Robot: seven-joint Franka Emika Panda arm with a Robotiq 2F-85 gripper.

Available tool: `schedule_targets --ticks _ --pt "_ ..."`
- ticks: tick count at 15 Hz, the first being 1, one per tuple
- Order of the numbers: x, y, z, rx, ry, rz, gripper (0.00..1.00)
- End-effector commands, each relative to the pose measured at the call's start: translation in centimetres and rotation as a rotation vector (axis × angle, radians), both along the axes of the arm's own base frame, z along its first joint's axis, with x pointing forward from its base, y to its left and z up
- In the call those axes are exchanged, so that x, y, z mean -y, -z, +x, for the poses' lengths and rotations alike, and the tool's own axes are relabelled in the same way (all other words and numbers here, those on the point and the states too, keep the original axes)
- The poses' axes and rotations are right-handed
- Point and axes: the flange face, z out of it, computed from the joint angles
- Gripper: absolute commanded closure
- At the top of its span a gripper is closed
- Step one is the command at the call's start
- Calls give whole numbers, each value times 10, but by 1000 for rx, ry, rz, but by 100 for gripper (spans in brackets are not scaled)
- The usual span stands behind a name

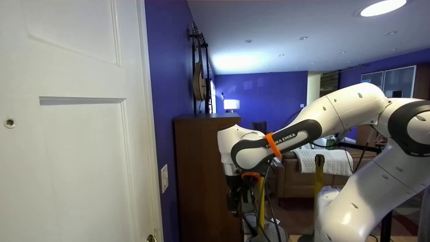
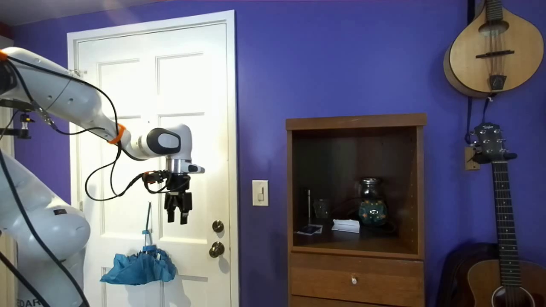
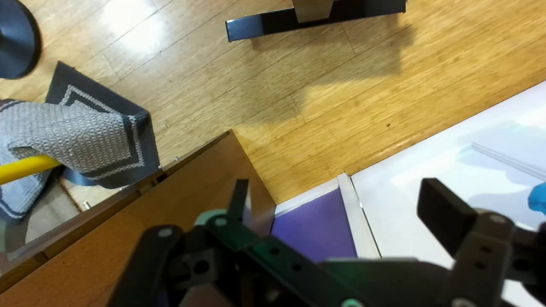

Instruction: Remove the blue umbrella from the door and put it on top of the cabinet on the right

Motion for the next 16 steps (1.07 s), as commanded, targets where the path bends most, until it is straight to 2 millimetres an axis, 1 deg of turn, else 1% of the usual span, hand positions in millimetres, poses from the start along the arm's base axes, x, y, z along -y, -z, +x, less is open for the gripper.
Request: schedule_targets --ticks 1,2,3,6,8,13,16 --pt "-32 22 14 -31 -63 7 0" --pt "-48 28 19 -25 -81 7 0" --pt "-59 31 22 -17 -97 8 0" --pt "-107 39 36 105 -161 27 0" --pt "-137 47 46 169 -212 50 0" --pt "-189 87 66 191 -319 119 0" --pt "-214 106 75 174 -372 135 0"
